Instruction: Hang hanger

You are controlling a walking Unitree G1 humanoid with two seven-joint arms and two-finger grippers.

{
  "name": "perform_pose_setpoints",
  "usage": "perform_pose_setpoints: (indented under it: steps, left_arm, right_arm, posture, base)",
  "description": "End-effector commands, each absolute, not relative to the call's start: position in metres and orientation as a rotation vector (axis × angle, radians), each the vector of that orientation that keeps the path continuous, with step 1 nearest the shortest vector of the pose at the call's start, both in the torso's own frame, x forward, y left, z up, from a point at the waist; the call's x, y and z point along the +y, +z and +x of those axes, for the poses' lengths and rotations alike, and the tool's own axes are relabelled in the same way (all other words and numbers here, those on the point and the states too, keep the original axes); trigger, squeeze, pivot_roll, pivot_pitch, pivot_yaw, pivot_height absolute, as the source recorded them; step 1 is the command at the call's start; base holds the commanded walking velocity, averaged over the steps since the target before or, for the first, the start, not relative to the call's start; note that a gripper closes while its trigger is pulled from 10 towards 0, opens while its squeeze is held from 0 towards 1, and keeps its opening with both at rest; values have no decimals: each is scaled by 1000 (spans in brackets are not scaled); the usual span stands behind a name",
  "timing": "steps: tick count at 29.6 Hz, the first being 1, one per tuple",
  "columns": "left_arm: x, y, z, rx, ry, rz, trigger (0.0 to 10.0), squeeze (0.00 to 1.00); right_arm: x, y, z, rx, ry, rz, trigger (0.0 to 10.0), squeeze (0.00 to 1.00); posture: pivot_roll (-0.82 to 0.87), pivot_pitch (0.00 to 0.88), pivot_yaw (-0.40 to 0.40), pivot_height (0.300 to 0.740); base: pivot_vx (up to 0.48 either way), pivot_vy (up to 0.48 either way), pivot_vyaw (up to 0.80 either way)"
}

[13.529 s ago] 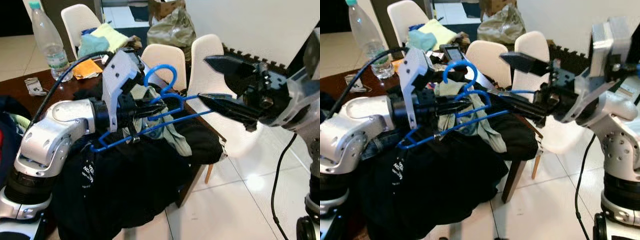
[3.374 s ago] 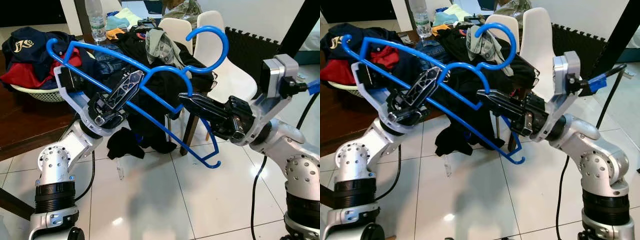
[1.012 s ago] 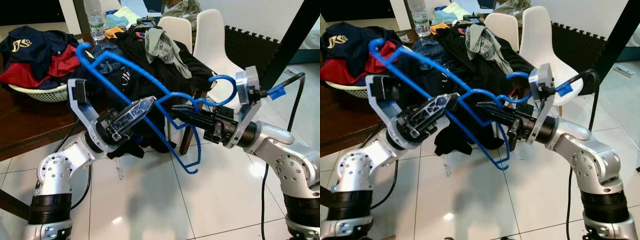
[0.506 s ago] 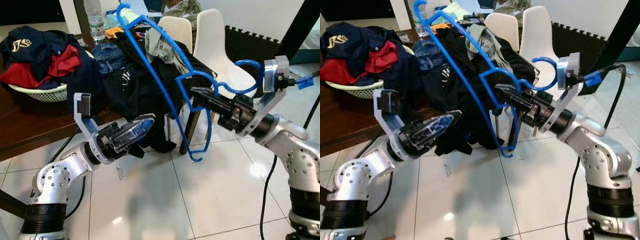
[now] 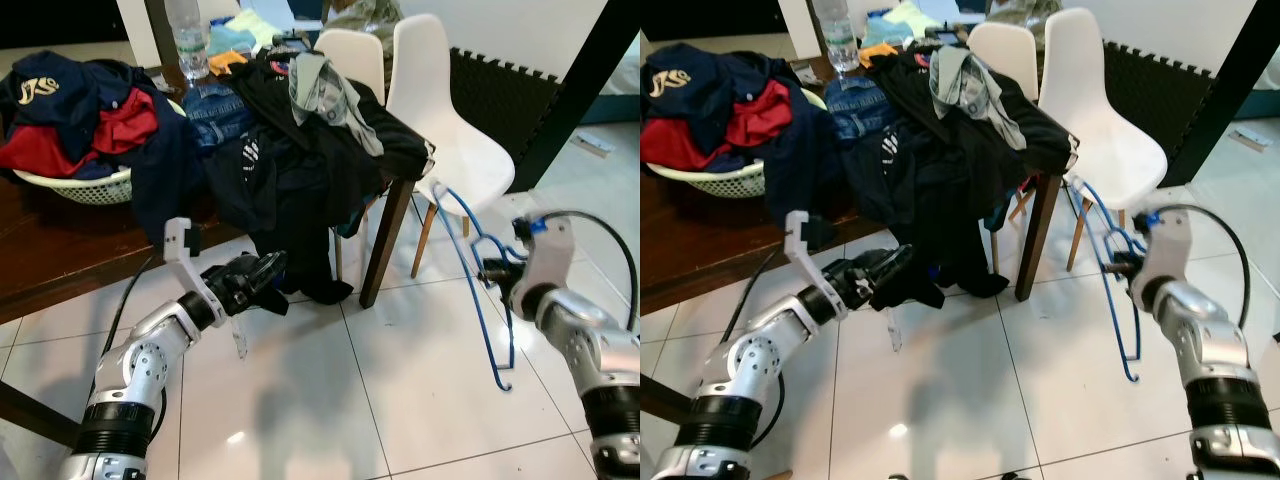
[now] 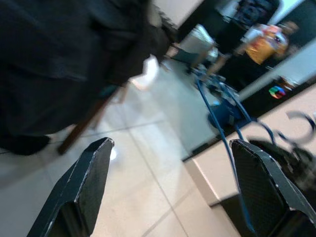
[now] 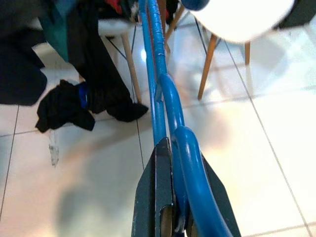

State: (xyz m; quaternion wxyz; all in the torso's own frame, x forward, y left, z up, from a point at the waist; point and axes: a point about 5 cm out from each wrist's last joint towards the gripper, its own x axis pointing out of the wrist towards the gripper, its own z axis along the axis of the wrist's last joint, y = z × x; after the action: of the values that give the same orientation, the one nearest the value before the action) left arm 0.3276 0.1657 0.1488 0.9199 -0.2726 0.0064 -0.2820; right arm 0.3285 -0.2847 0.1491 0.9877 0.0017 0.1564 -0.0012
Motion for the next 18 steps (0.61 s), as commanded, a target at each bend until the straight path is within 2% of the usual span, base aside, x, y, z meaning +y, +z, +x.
perform_pose_setpoints:
  steps: [1,2,3,4,5,10,11,12,13,14,15,18]
  left_arm:
    - [165,142,328,28,-553,-564,10000,0]
    - [164,142,329,23,-545,-559,10000,0]
    - [163,140,331,19,-530,-547,10000,0]
    - [163,140,331,19,-530,-547,10000,0]
    - [162,135,331,29,-505,-517,10000,0]
    - [164,114,329,104,-436,-384,10000,0]
    - [168,98,323,152,-381,-326,10000,0]
    - [168,98,323,152,-381,-326,10000,0]
    - [173,82,313,195,-329,-267,10000,0]
    - [173,82,313,195,-329,-267,10000,0]
    - [177,73,307,219,-298,-235,10000,0]
    - [181,64,299,246,-263,-221,10000,0]
  right_arm:
    - [-286,153,329,283,-10,8,0,0]
    - [-285,154,331,273,-9,-2,0,0]
    - [-284,152,333,272,-15,-22,2784,0]
    - [-284,152,333,272,-15,-22,2784,0]
    - [-285,146,333,286,-21,-59,10000,0]
    - [-290,120,323,359,-47,-100,10000,0]
    - [-296,94,306,422,-73,-93,10000,0]
    - [-296,94,306,422,-73,-93,10000,0]
    - [-300,67,285,478,-97,-54,10000,0]
    - [-300,67,285,478,-97,-54,10000,0]
    - [-302,51,269,511,-114,-25,10000,0]
    - [-302,37,255,527,-126,21,10000,0]
  posture:
    - [75,137,-11,740]
    - [72,134,-11,740]
    - [74,129,-15,740]
    - [74,129,-15,740]
    - [74,124,-24,740]
    - [76,115,-36,740]
    - [75,103,-51,740]
    - [75,103,-51,740]
    - [76,100,-51,740]
    - [76,100,-51,740]
    - [76,100,-51,740]
    - [74,101,-47,740]
  base:
    - [0,0,0]
    - [0,0,0]
    - [0,0,0]
    - [0,0,0]
    - [0,0,0]
    - [0,0,0]
    - [0,0,0]
    - [0,0,0]
    - [0,0,0]
    - [0,0,0]
    - [0,0,0]
    - [0,0,0]
